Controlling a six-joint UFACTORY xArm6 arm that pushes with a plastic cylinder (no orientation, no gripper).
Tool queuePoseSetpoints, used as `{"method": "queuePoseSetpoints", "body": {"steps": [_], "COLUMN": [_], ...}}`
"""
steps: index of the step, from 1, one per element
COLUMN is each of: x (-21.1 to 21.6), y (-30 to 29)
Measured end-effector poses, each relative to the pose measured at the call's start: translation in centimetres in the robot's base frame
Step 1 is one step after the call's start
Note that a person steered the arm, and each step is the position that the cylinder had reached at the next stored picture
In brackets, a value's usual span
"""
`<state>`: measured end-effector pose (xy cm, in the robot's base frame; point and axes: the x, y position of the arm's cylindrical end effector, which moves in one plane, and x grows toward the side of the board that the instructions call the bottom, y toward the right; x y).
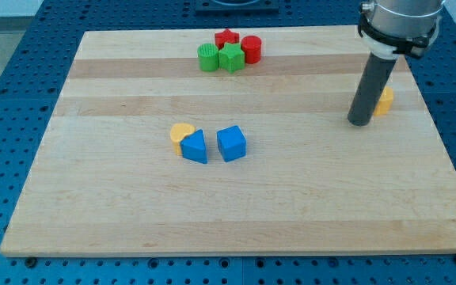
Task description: Place your arm at the center of the board
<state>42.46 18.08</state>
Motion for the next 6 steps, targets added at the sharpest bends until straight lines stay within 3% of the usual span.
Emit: {"method": "queuePoseSetpoints", "body": {"steps": [1,6], "x": [-0.4,-1.3], "y": [-2.5,-27.3]}}
